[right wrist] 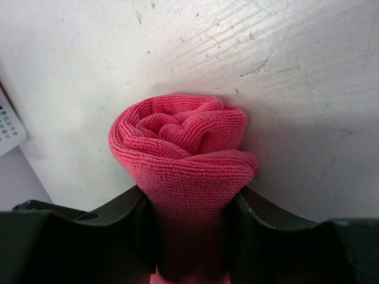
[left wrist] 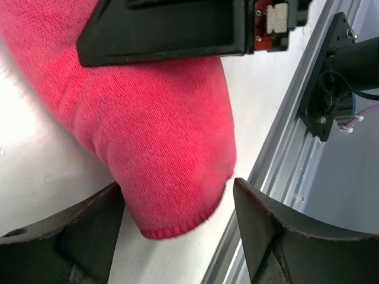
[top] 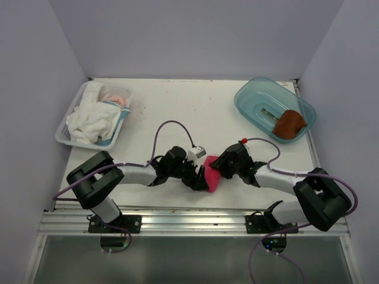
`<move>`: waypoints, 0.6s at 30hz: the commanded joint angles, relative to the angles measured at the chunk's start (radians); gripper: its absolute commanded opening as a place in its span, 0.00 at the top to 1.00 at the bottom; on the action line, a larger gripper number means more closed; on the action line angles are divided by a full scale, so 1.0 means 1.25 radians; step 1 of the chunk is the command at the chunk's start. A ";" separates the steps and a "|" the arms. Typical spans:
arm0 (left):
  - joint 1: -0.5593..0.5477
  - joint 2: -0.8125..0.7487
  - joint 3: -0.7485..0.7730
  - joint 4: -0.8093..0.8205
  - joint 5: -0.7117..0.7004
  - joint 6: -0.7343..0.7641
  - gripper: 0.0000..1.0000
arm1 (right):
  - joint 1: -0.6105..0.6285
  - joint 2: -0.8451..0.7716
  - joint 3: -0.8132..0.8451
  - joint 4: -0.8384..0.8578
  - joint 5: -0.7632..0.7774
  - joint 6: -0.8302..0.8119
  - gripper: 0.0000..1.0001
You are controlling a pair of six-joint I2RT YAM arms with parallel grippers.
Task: Roll the towels
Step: Place the rolled towel into the container
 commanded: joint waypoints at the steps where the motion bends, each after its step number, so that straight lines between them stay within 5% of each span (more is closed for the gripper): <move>1: 0.007 -0.069 0.007 -0.085 0.000 0.022 0.23 | -0.001 0.027 -0.012 -0.006 0.015 -0.036 0.83; 11: 0.144 -0.332 0.085 -0.316 -0.005 0.054 0.21 | -0.051 -0.044 0.100 -0.046 -0.015 -0.139 0.85; 18: 0.218 -0.378 0.140 -0.386 -0.010 0.074 0.21 | -0.254 -0.079 0.301 -0.242 -0.107 -0.272 0.86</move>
